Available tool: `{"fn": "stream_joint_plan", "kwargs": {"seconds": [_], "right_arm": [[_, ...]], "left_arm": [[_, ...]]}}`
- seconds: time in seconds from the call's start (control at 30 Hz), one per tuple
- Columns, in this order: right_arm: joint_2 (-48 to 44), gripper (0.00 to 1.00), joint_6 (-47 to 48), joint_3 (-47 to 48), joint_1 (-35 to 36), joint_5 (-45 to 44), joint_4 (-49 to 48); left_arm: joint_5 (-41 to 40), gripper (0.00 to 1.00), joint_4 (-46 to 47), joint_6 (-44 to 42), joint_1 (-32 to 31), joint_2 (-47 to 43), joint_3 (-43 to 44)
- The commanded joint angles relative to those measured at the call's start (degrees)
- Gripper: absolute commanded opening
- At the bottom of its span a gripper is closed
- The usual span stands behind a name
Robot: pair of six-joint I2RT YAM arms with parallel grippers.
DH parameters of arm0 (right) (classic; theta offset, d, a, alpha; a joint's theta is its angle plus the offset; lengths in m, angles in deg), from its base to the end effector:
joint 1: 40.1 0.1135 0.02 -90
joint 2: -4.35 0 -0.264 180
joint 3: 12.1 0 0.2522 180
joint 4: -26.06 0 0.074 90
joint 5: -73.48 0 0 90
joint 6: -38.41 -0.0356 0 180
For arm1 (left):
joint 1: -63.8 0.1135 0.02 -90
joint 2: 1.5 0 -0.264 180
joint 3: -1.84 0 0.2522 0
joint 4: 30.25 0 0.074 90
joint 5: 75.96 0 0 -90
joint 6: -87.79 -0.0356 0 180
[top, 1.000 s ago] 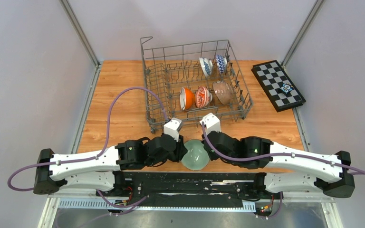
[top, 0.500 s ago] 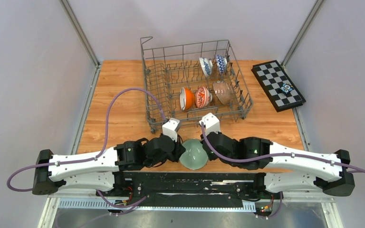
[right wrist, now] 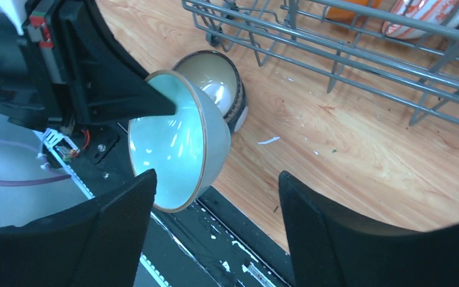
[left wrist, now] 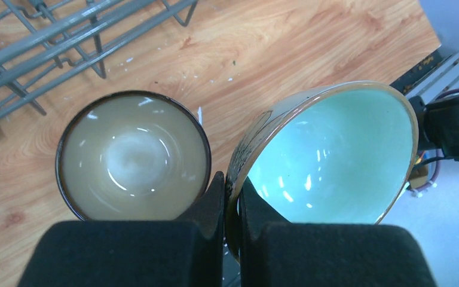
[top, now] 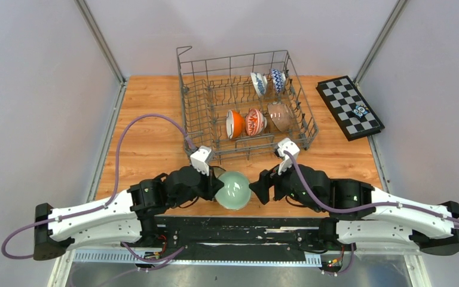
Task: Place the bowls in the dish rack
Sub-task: Pick up the bowl from the center of the board.
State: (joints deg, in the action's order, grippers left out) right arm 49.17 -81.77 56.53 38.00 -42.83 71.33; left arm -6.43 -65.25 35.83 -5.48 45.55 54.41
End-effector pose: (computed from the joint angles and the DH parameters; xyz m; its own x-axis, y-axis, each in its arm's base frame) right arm 0.0489 0.1553 0.3627 -0.4634 -0.0136 -0.8860 -0.6468 0.6887 0.3277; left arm 0.0770 -0.1683 0.2782 -0.6107 -0.0172 -0.7917 0.4980 0.7689 -0.4009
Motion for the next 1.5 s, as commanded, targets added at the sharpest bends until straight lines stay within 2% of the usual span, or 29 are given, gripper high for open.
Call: {"fn": "stream_joint_plan", "kwargs": {"seconds": [0.0,0.17,0.33,0.57,1.03,1.47], "right_arm": [[-2.2,0.81,1.0,-1.9,0.5,3.6,-5.4],[-2.8,0.95,1.5,-2.6,0.5,7.5,-9.7],[-1.6,1.00,-0.9,-3.0,0.0,8.9,-12.0],[-0.6,1.00,-4.5,-5.1,-1.3,10.7,-15.8],[-1.2,1.00,-6.1,-8.6,-1.9,11.4,-25.0],[-1.0,0.99,-5.7,-8.8,-1.9,14.0,-30.2]], "left_arm": [[5.2,0.00,9.0,-1.5,3.5,-4.5,-1.3],[10.4,0.00,12.4,-1.7,7.5,-7.6,-3.2],[18.9,0.00,20.5,1.2,12.3,-9.6,-7.3],[28.0,0.00,30.6,5.8,18.6,-13.1,-12.1],[34.6,0.00,45.4,13.3,23.2,-16.8,-18.0],[34.2,0.00,47.0,14.5,23.6,-17.5,-19.6]]}}
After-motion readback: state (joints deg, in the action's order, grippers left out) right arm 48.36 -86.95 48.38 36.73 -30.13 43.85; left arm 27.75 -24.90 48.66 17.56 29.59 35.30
